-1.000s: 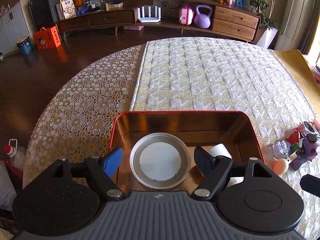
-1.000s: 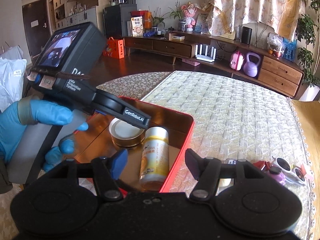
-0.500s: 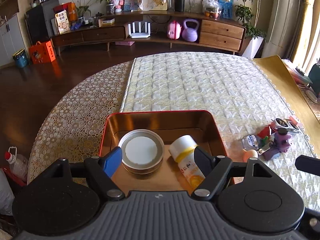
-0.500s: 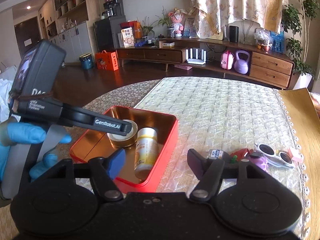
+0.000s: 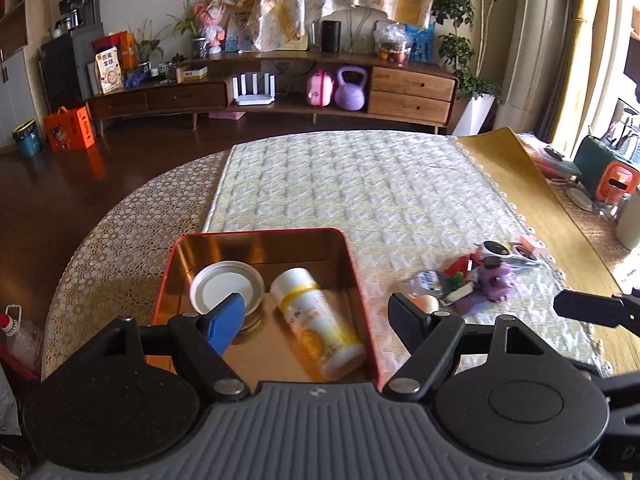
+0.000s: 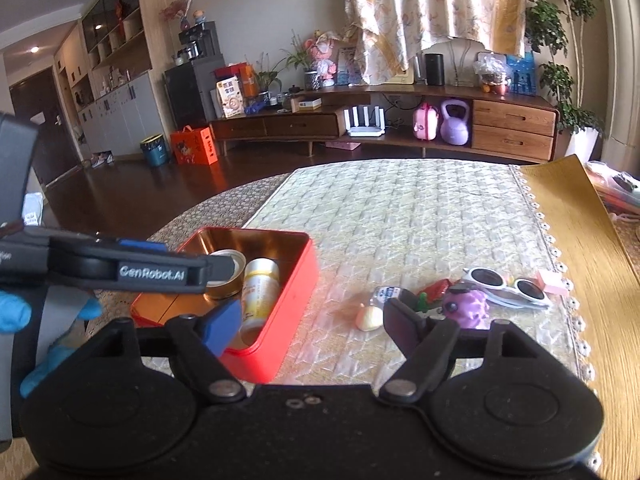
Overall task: Organize rigid objects
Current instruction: 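Withdraw both tools from the tin toward the remaining toys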
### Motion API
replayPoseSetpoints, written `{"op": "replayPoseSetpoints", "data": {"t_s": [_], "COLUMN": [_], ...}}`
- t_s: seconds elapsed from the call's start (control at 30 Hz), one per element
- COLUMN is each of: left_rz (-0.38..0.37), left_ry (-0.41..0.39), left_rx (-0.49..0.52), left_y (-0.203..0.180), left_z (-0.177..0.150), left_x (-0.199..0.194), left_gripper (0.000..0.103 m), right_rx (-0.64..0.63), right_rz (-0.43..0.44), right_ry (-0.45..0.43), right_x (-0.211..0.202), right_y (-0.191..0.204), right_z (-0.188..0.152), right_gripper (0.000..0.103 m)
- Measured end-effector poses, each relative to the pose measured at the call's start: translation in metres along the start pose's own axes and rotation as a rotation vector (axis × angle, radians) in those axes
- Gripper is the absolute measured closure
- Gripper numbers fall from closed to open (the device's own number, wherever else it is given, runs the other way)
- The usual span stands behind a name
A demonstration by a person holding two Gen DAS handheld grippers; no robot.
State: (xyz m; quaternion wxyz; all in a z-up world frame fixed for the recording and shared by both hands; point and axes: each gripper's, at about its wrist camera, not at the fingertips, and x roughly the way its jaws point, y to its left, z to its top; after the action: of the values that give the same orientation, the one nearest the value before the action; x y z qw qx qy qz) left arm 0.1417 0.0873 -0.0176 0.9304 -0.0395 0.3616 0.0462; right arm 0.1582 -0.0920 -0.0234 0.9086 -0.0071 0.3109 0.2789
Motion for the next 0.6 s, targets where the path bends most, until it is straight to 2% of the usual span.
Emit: {"op": "replayPoseSetpoints", "data": {"t_s": [0.47,0.6], "left_rz": [-0.105,-0.12], "left_ry": [0.003,0.015], "left_rx": [0.01,0.002], "left_y": [-0.05,-0.061], "left_z": [-0.021,-0.025], "left_x": [-0.018,-0.016], "left_gripper": [0.021,0.021], "right_rx": [0.114,0.159], "right_rz": [-0.028,-0.042], "right_ry": [-0.055,-0.083], "right_x": [-0.039,-0.051], "right_y": [-0.048,-0.065], "right_z": [-0.025,-0.034], "right_gripper": [0.009,0.0]}}
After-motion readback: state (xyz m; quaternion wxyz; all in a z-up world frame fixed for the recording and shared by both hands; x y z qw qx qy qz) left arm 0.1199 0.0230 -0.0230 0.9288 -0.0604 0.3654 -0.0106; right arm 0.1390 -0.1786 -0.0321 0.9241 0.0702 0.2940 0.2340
